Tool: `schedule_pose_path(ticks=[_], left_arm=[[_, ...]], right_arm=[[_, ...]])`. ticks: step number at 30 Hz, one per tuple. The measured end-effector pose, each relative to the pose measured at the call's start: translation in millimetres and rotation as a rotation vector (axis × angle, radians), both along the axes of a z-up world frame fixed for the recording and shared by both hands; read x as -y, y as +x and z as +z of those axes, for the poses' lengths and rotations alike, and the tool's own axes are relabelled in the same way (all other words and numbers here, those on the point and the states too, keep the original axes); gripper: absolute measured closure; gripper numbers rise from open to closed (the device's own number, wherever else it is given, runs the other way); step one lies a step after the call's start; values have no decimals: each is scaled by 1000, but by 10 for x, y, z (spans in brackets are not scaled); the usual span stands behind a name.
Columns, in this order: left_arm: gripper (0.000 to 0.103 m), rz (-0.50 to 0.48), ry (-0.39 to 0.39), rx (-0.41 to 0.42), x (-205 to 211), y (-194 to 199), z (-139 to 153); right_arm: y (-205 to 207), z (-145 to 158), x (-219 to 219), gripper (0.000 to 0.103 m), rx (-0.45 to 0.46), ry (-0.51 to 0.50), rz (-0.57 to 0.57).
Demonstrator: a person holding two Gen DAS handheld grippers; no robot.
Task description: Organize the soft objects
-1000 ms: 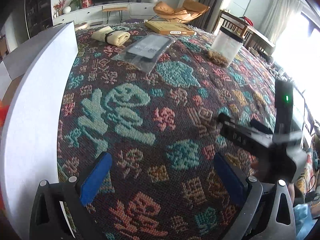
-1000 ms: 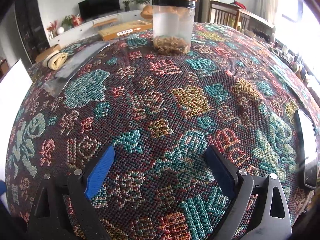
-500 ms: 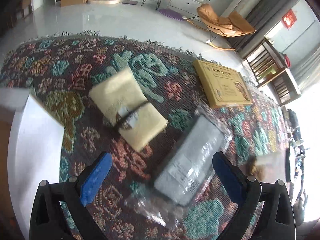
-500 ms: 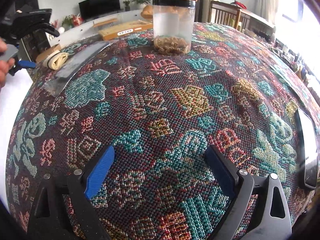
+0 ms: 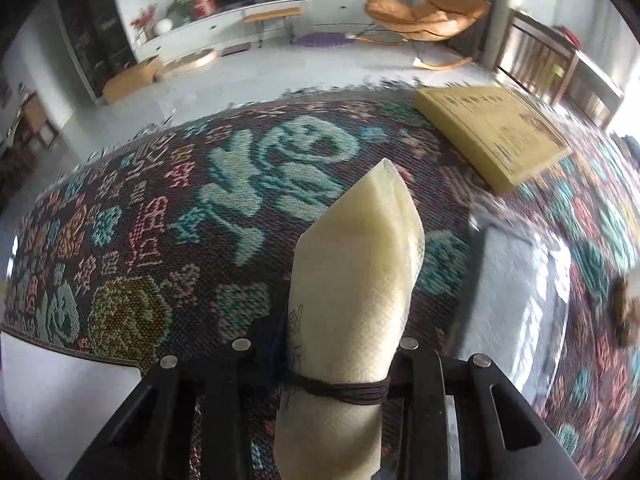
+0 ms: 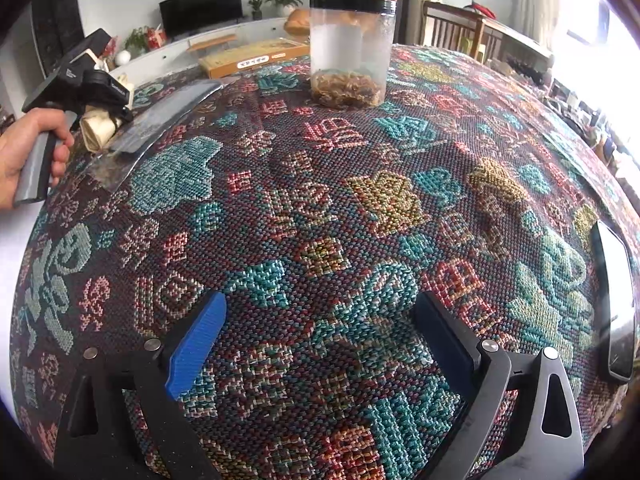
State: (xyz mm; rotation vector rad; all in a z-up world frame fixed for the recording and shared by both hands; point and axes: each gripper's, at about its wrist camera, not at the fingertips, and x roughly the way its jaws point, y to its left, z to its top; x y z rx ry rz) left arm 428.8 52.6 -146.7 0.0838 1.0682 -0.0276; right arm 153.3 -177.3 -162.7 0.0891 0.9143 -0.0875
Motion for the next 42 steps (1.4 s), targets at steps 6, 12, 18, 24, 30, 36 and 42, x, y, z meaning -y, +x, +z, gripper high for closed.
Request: schedule_pose_path(ticks=[6, 12, 18, 24, 30, 36, 42], left_arm=[[72, -262, -96, -56, 571, -1058, 24], [72, -254, -19, -92, 841, -2203, 222], [5, -112, 128, -59, 806, -2483, 2], [0, -42, -122, -36, 648, -2549, -65], [0, -77, -58, 62, 715, -2632, -188], [0, -37, -64, 100, 687, -2642, -177], [0, 104, -153, 131, 355, -2649, -110]], right_arm=[[-5, 20, 56, 6, 13, 38, 2], [-94, 63, 221, 8, 46, 111, -42], [-81, 36, 160, 6, 27, 71, -28], [-98, 30, 175, 6, 33, 82, -16], [-70, 16, 131, 6, 18, 46, -15], [-59, 6, 103, 6, 7, 20, -15], [-51, 1, 86, 6, 2, 7, -15]])
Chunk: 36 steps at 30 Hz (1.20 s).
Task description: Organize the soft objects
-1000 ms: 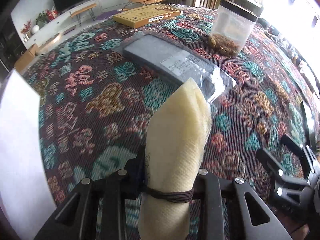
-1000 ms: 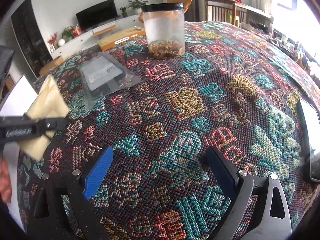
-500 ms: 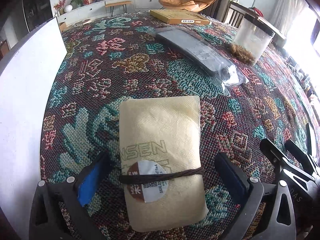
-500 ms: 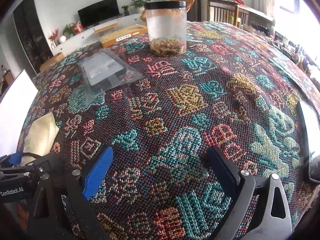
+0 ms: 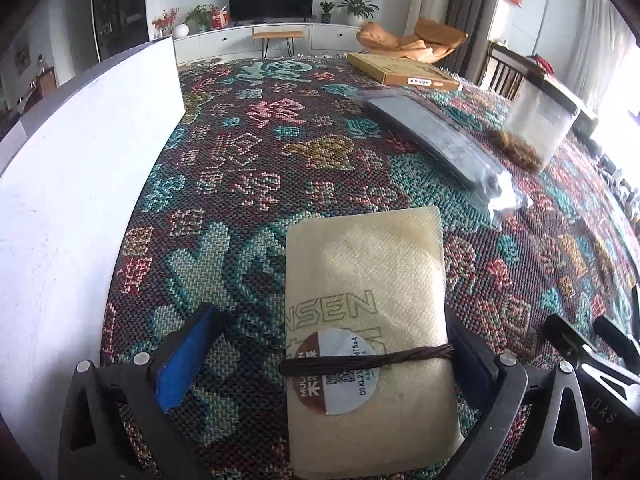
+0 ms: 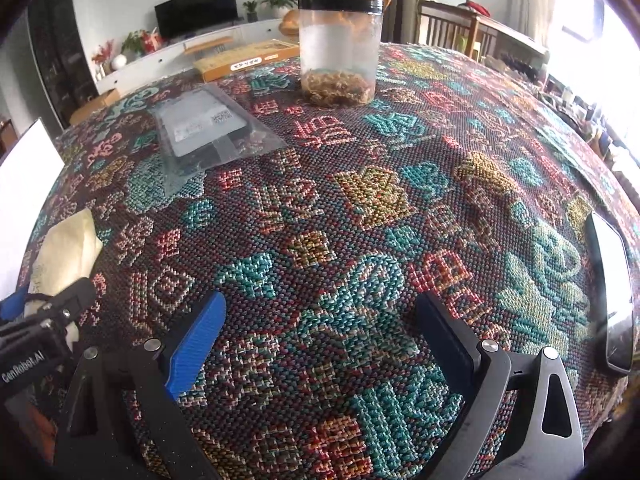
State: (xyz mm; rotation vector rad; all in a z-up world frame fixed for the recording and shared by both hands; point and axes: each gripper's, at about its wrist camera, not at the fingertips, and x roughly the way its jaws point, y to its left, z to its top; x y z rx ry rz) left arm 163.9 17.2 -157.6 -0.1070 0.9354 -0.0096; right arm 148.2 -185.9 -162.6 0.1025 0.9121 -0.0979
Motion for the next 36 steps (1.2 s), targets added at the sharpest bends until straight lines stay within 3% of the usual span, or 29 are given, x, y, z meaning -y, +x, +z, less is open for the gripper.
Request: schedule_pose_path(ticks=[4, 18, 27, 32, 36], left_arm=[[0, -15, 113, -29, 160, 38, -36], [0, -10, 123, -24, 169, 37, -18], [0, -8, 171, -5, 223, -6, 3], [0, -6, 94, -28, 131, 24, -21], [0, -8, 101, -29, 147, 24, -18]], right_arm=[[2, -3, 0, 6, 0, 0, 0], [8, -6, -4, 6, -1, -1, -2], [5, -7, -4, 6, -1, -1, -2], [5, -6, -4, 6, -1, -1, -2], [6, -7, -4, 6, -1, -1, -1]])
